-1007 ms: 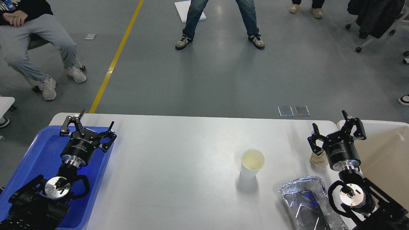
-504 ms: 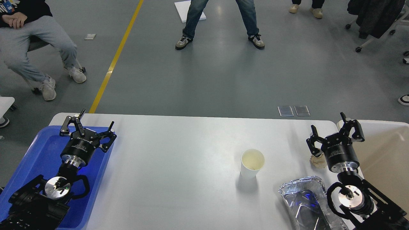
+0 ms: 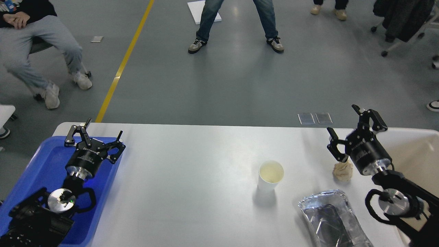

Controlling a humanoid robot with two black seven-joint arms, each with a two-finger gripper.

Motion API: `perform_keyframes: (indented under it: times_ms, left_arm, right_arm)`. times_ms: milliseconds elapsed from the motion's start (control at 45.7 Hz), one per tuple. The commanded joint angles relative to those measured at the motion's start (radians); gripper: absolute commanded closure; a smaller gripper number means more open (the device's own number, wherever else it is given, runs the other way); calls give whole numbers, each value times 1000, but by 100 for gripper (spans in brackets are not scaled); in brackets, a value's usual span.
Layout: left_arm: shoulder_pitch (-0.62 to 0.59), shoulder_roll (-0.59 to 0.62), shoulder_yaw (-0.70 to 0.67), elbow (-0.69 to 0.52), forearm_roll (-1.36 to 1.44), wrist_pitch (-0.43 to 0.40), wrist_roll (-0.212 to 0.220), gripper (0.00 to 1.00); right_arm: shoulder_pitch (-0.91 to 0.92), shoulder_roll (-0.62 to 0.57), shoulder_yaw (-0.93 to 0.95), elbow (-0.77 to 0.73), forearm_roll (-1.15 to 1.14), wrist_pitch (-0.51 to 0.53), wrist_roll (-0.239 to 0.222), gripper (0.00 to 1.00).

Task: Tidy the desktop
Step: 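Raise the right gripper up and away from the table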

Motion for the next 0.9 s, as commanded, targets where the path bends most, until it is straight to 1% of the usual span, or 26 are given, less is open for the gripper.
perform_keyframes:
  times_ms: [0,88,175,241,328,372,416,482,569,635,745,832,876]
  left_arm:
    - [0,0,0,0,1,0,1,0]
    - [0,0,0,0,1,0,1,0]
    - [0,0,2,0,1,0,2,0]
    - [0,0,2,0,1,0,2,0]
    - [0,0,2,0,1,0,2,0]
    - [0,0,2,0,1,0,2,0]
    - [0,0,2,0,1,0,2,0]
    - [0,0,2,0,1,0,2,0]
    - [0,0,2,0,1,0,2,0]
    - [0,0,2,0,1,0,2,0]
    - [0,0,2,0,1,0,2,0]
    - [1,0,2,0,1,0,2,0]
    - [1,0,2,0,1,0,2,0]
  right_arm:
    - [242,-274,-480,220,110,-77,3,0]
    - [409,-331,-708,269,122,-69,3,0]
    - [590,-357,-919,259,119,-9,2,0]
    - [739,-369,-1098,254,122,23,0,0]
    - [961,-354,-1380,222,106,25,0,0]
    - [1057,-332,-1514,210,102,32,0,0]
    - [1139,-285,-1621,208,110,34,0,0]
    - [1241,-201,-1756,191,99,32,-1,0]
    - [1380,-116,-1922,190,112,45,-6,0]
    - [1457,-61,-1983,211,112,110,-6,0]
    - [1563,13,-2042,211,101,294,-8,0]
    - [1664,120,-2117,211,98,426,-8,0]
    - [1706,168,-2152,211,96,471,-8,0]
